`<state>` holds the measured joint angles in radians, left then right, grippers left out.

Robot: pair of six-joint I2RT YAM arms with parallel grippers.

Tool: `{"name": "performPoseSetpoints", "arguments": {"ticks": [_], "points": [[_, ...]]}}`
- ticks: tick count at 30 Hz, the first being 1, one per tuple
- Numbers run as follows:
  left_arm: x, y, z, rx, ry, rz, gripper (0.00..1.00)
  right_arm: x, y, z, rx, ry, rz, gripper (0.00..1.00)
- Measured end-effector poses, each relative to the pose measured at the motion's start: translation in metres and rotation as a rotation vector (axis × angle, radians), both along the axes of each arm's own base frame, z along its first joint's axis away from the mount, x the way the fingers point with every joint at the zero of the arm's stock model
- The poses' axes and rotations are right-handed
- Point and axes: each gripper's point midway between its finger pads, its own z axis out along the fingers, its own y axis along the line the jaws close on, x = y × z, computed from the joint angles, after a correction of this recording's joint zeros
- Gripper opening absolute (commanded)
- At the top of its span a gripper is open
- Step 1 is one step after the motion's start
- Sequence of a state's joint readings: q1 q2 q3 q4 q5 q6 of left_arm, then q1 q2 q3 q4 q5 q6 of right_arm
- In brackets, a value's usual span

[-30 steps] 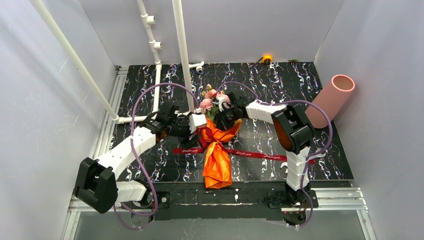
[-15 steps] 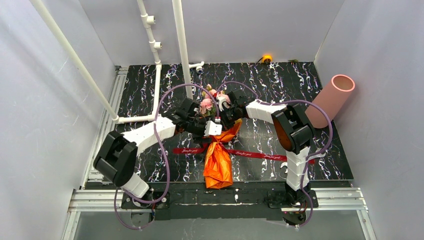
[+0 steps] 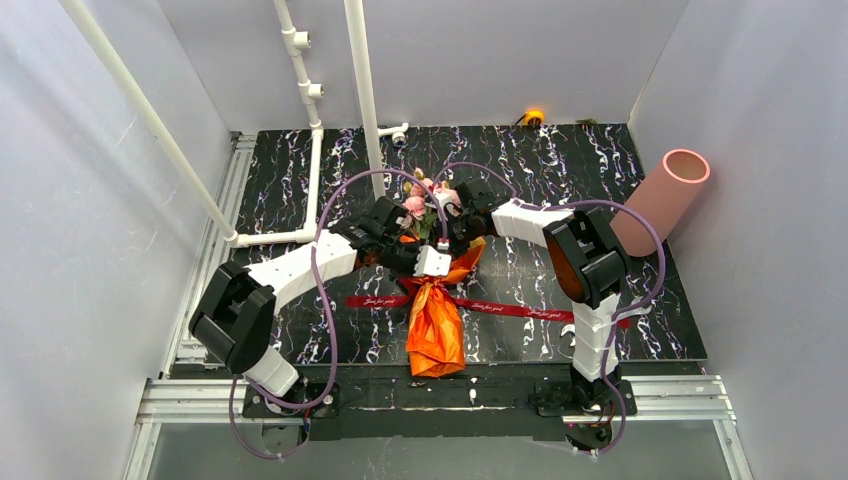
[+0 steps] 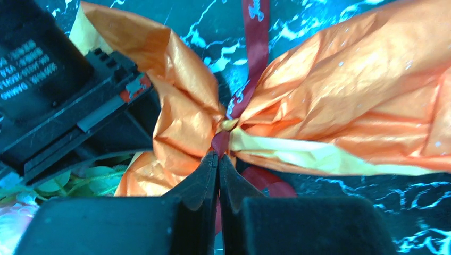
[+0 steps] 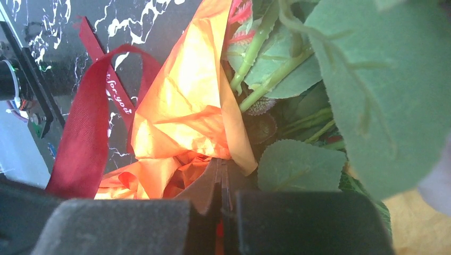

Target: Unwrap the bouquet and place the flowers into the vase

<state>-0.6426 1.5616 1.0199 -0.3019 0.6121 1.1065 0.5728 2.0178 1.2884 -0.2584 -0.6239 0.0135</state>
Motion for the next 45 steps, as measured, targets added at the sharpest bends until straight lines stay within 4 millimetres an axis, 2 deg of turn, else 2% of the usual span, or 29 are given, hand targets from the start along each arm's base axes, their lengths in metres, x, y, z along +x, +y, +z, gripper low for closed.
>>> {"name": "performPoseSetpoints", "arguments": {"ticks": [3, 7, 10, 14, 16, 18, 20, 22, 26, 29, 30, 32, 35, 36, 38, 42, 45], "points": [[-0.011, -0.009, 0.01, -0.004, 0.053, 0.023, 0.0, 0.0, 0.0, 0.0, 0.0, 0.004, -0.004, 0.01], [-0.01, -0.01, 0.016, -0.001, 0.119, 0.12, 0.0, 0.0, 0.0, 0.0, 0.0, 0.006, -0.007, 0.01], [-0.004, 0.002, 0.01, 0.013, 0.173, 0.206, 0.0, 0.0, 0.0, -0.001, -0.003, 0.009, -0.008, 0.01], [-0.003, 0.022, -0.01, 0.048, 0.195, 0.252, 0.0, 0.0, 0.0, -0.002, -0.005, 0.01, -0.009, 0.01], [-0.011, 0.018, -0.012, 0.058, 0.201, 0.233, 0.0, 0.0, 0.0, -0.003, -0.006, 0.011, -0.009, 0.01], [-0.021, -0.004, 0.002, 0.033, 0.196, 0.181, 0.0, 0.001, 0.0, -0.003, -0.007, 0.016, -0.011, 0.01], [-0.024, -0.028, 0.026, -0.008, 0.176, 0.158, 0.0, 0.0, 0.001, -0.003, -0.004, 0.019, -0.01, 0.01], [-0.021, -0.038, 0.041, -0.041, 0.184, 0.187, 0.0, 0.001, 0.001, -0.002, -0.004, 0.019, -0.01, 0.01], [0.0, -0.017, 0.033, -0.048, 0.203, 0.286, 0.0, 0.001, 0.0, -0.004, -0.01, 0.02, -0.013, 0.01], [-0.003, 0.006, 0.018, -0.014, 0.194, 0.298, 0.0, 0.001, 0.0, -0.004, -0.01, 0.021, -0.014, 0.01], [-0.01, 0.004, 0.018, -0.009, 0.194, 0.276, 0.0, 0.001, 0.0, -0.004, -0.01, 0.021, -0.014, 0.01], [-0.027, -0.015, 0.029, -0.032, 0.197, 0.203, 0.0, 0.001, 0.0, -0.004, -0.01, 0.021, -0.014, 0.01], [-0.041, -0.047, 0.062, -0.088, 0.186, 0.148, 0.0, 0.001, 0.0, -0.004, -0.01, 0.022, -0.014, 0.01], [-0.04, -0.052, 0.07, -0.104, 0.186, 0.156, 0.0, 0.001, 0.0, -0.004, -0.011, 0.023, -0.014, 0.01], [-0.029, -0.05, 0.076, -0.125, 0.191, 0.203, 0.0, 0.001, 0.0, -0.004, -0.011, 0.023, -0.014, 0.01], [-0.005, -0.031, 0.073, -0.134, 0.174, 0.268, 0.0, 0.001, 0.0, -0.005, -0.012, 0.023, -0.015, 0.01], [-0.018, -0.04, 0.076, -0.139, 0.164, 0.217, 0.0, 0.0, 0.0, -0.005, -0.011, 0.022, -0.016, 0.01]]}}
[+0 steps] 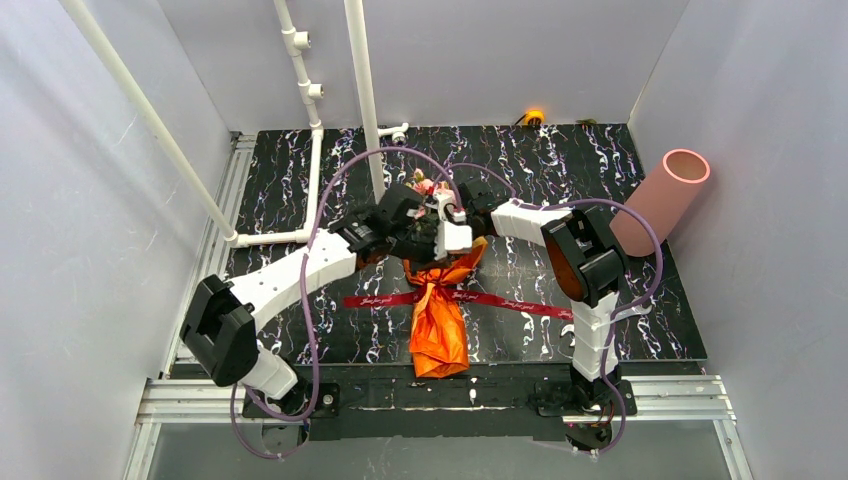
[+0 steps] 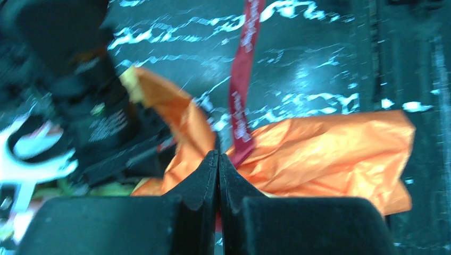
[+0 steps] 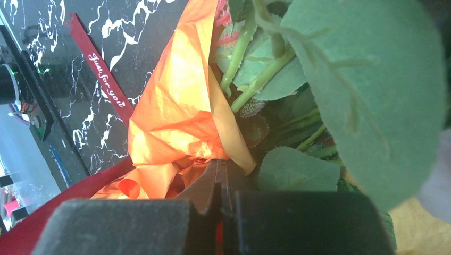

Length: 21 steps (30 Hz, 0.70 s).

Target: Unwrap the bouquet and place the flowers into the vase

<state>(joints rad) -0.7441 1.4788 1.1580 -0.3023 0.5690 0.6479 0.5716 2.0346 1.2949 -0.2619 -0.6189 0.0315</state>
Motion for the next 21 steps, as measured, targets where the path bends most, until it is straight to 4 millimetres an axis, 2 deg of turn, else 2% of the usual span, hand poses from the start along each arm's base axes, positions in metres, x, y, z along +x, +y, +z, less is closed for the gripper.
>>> {"name": "performPoseSetpoints", "arguments": {"ticks": [3, 4, 7, 10, 12, 15, 16, 18, 21], "points": [[-0.025, -0.022, 0.01, -0.005, 0.023, -0.063, 0.0, 0.0, 0.0, 0.0, 0.001, 0.004, -0.004, 0.01], [-0.029, -0.031, 0.019, -0.02, 0.024, -0.075, 0.0, 0.0, 0.0, 0.0, 0.001, 0.006, -0.006, 0.01], [-0.032, -0.05, 0.05, -0.091, -0.002, -0.103, 0.0, 0.0, 0.0, 0.0, 0.001, 0.008, -0.009, 0.01], [-0.034, -0.053, 0.056, -0.113, -0.006, -0.129, 0.0, 0.0, 0.0, 0.0, 0.001, 0.009, -0.011, 0.01], [-0.041, -0.053, 0.054, -0.112, 0.002, -0.165, 0.09, 0.0, 0.0, 0.0, 0.001, 0.01, -0.011, 0.01], [-0.053, -0.052, 0.051, -0.111, 0.015, -0.231, 0.4, 0.0, 0.0, 0.0, 0.001, 0.012, -0.014, 0.01], [-0.059, -0.051, 0.051, -0.111, 0.015, -0.258, 0.47, 0.0, 0.0, 0.0, 0.001, 0.013, -0.015, 0.01], [-0.069, -0.043, 0.051, -0.102, 0.013, -0.298, 0.54, 0.0, 0.0, 0.0, 0.002, 0.014, -0.017, 0.01], [-0.083, -0.027, 0.052, -0.078, -0.001, -0.356, 0.56, 0.0, 0.0, -0.001, 0.003, 0.015, -0.018, 0.01]]}}
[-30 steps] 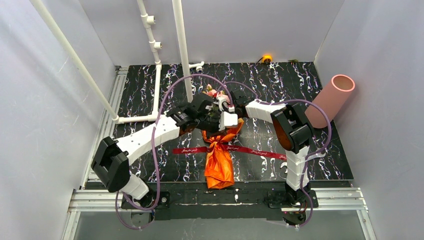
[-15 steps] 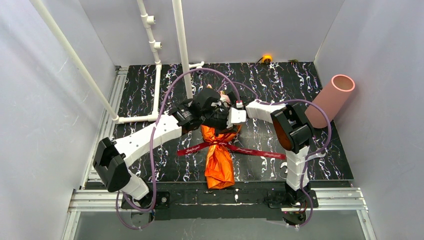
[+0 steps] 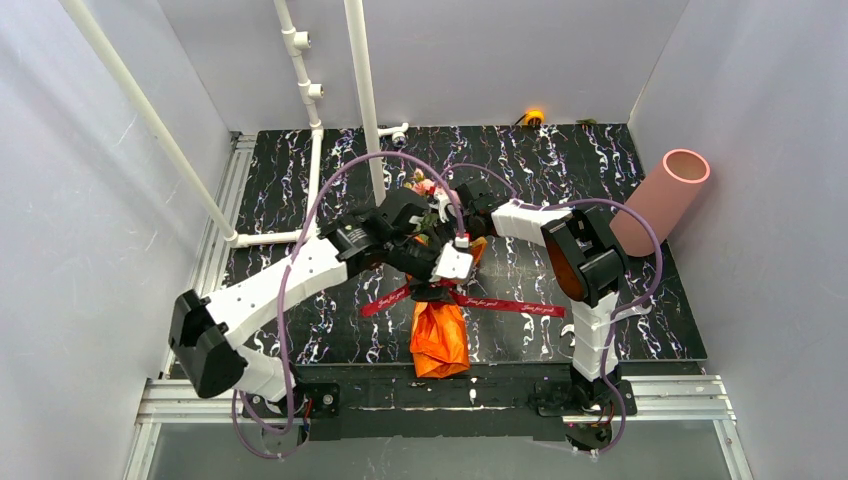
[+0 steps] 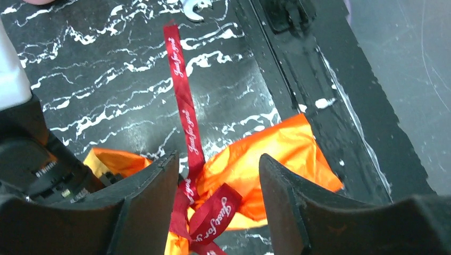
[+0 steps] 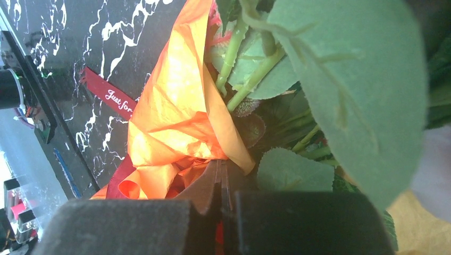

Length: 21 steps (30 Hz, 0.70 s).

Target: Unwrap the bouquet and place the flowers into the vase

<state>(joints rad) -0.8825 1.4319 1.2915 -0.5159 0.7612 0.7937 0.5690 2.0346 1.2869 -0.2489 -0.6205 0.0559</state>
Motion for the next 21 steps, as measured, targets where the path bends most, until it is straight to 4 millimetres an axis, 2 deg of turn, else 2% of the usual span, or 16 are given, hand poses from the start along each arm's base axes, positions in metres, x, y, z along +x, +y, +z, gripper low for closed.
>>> {"name": "performPoseSetpoints", "arguments": {"ticks": [2, 4, 8, 11, 12, 16, 18, 21], "points": [[-0.003, 0.014, -0.001, 0.009, -0.008, -0.005, 0.51, 0.0, 0.0, 0.0, 0.002, 0.0, 0.0, 0.01], [0.005, 0.027, -0.002, 0.011, 0.012, 0.048, 0.42, 0.0, 0.0, 0.0, 0.004, 0.0, 0.0, 0.01], [0.057, 0.049, -0.016, 0.024, 0.057, 0.267, 0.28, 0.0, 0.0, 0.0, 0.008, 0.001, 0.001, 0.01], [0.099, 0.065, -0.042, 0.06, 0.059, 0.411, 0.25, 0.0, 0.0, 0.0, 0.012, 0.0, 0.002, 0.01], [0.107, 0.068, -0.053, 0.078, 0.054, 0.433, 0.23, 0.0, 0.0, 0.0, 0.013, 0.001, 0.001, 0.01], [0.109, 0.069, -0.093, 0.157, 0.039, 0.421, 0.12, 0.0, 0.0, 0.0, 0.016, 0.002, 0.0, 0.01], [0.102, 0.062, -0.106, 0.181, 0.025, 0.382, 0.07, 0.0, 0.0, 0.0, 0.017, 0.005, -0.004, 0.01], [0.092, 0.051, -0.114, 0.188, -0.012, 0.318, 0.06, 0.0, 0.0, 0.0, 0.017, 0.007, -0.006, 0.01]]}}
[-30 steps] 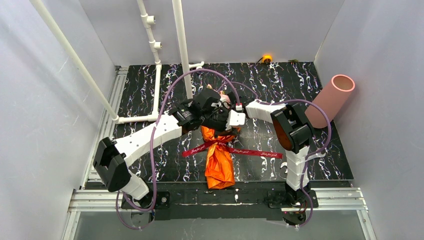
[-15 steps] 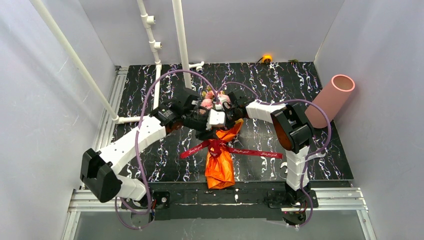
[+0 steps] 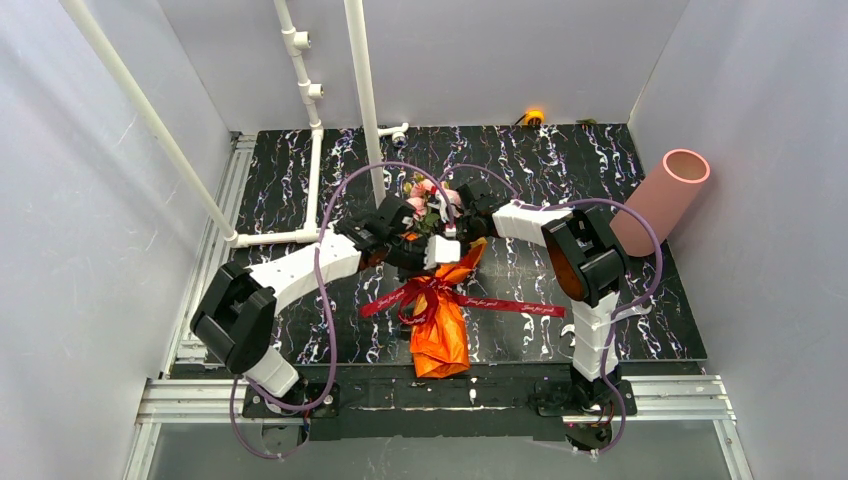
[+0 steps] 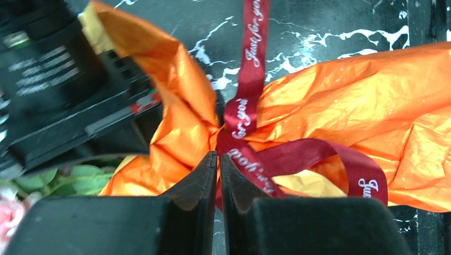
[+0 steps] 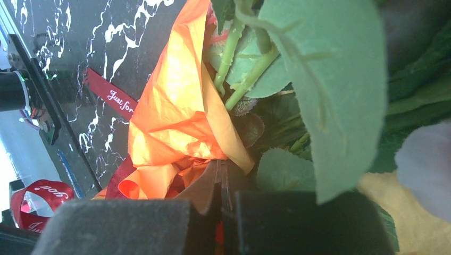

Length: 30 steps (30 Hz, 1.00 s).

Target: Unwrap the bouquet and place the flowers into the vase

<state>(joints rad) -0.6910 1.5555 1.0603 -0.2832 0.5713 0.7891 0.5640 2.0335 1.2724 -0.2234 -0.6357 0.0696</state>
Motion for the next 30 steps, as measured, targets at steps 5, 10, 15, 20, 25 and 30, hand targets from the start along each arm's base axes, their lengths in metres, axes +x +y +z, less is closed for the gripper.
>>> {"name": "performPoseSetpoints", "arguments": {"ticks": [5, 10, 15, 20, 25, 30], "points": [[-0.014, -0.012, -0.026, 0.058, -0.033, -0.098, 0.13, 0.0, 0.0, 0.0, 0.002, 0.001, -0.003, 0.01], [-0.012, -0.01, -0.055, 0.124, -0.016, -0.099, 0.29, 0.0, 0.0, 0.0, 0.005, -0.001, -0.004, 0.01], [-0.006, -0.011, -0.056, 0.125, -0.031, -0.084, 0.32, 0.0, 0.0, 0.0, 0.007, -0.001, -0.004, 0.01], [-0.007, -0.011, -0.056, 0.126, -0.027, -0.08, 0.1, 0.0, 0.0, 0.0, 0.007, 0.0, -0.005, 0.01], [-0.006, -0.013, -0.053, 0.119, -0.015, -0.067, 0.0, 0.0, 0.0, 0.0, 0.007, 0.001, -0.007, 0.01], [0.0, -0.02, -0.028, 0.058, -0.012, 0.01, 0.0, 0.0, 0.0, -0.001, 0.007, 0.001, -0.007, 0.01]]}}
